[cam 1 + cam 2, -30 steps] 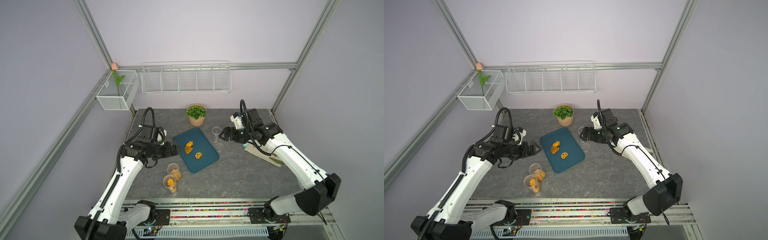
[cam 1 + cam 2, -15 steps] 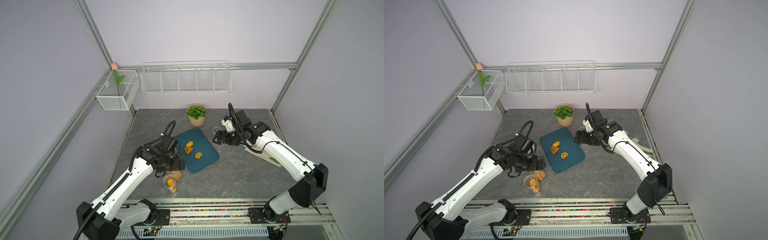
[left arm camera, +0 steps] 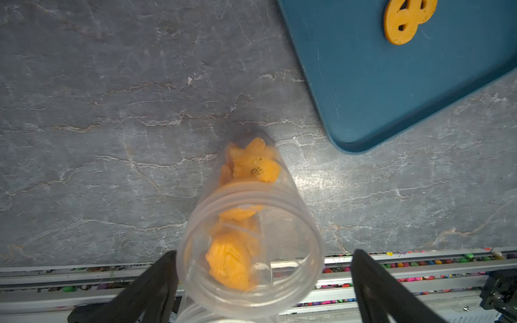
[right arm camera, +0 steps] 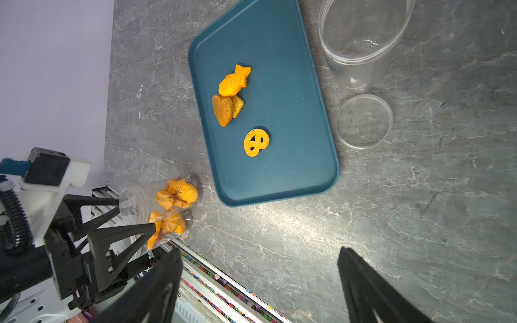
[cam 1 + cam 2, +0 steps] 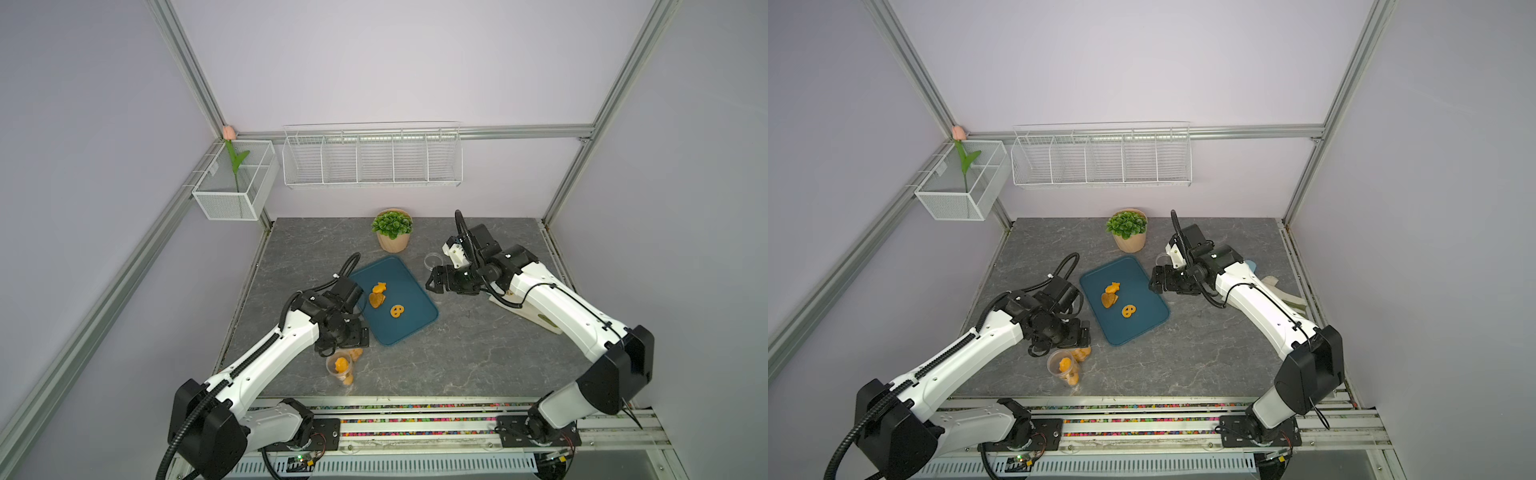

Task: Pour the cookies out of the jar
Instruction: Pick up the jar from the center of the board.

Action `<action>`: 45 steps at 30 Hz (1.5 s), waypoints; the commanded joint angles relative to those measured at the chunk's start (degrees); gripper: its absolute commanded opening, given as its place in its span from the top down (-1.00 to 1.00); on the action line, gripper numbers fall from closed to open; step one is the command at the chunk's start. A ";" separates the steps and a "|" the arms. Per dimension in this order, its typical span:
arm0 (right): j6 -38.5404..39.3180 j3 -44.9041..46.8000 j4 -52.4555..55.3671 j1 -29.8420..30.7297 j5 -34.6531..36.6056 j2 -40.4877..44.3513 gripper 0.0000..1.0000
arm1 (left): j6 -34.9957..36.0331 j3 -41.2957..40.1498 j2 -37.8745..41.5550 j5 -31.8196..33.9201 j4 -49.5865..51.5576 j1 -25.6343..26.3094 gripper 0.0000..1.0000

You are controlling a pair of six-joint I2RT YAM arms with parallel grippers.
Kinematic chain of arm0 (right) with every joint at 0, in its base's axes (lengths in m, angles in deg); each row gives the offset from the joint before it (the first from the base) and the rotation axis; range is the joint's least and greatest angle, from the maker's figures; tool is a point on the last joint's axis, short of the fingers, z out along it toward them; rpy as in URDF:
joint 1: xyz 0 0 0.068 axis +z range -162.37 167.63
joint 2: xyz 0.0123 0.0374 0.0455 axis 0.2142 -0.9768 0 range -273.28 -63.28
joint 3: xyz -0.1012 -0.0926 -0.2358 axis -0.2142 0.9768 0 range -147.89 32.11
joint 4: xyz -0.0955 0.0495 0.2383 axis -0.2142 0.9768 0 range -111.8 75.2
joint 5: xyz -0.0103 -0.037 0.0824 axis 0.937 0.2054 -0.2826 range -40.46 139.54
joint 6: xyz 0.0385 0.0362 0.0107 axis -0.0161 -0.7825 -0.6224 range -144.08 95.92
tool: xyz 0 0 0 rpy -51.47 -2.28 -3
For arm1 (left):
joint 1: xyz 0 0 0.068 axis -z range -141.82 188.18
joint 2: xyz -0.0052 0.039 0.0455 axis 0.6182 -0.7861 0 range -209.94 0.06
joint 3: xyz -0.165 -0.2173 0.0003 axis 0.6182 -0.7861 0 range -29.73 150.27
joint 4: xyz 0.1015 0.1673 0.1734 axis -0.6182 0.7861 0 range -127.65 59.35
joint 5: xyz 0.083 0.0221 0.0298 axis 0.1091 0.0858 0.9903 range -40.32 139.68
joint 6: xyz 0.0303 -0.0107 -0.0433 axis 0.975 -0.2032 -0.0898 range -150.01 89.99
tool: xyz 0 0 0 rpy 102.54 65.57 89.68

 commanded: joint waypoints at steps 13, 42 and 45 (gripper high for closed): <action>0.27 1.81 -0.59 0.06 1.12 2.84 -0.78 | 1.23 -1.71 -1.89 -0.03 -0.76 0.23 -0.52; 0.08 7.75 -1.33 -0.85 2.45 9.46 -0.78 | 0.36 9.04 -2.03 0.81 5.62 3.95 -0.21; 0.91 7.94 -0.30 -0.95 3.03 10.09 -0.78 | 0.61 11.92 -3.05 -0.06 5.34 5.44 -0.20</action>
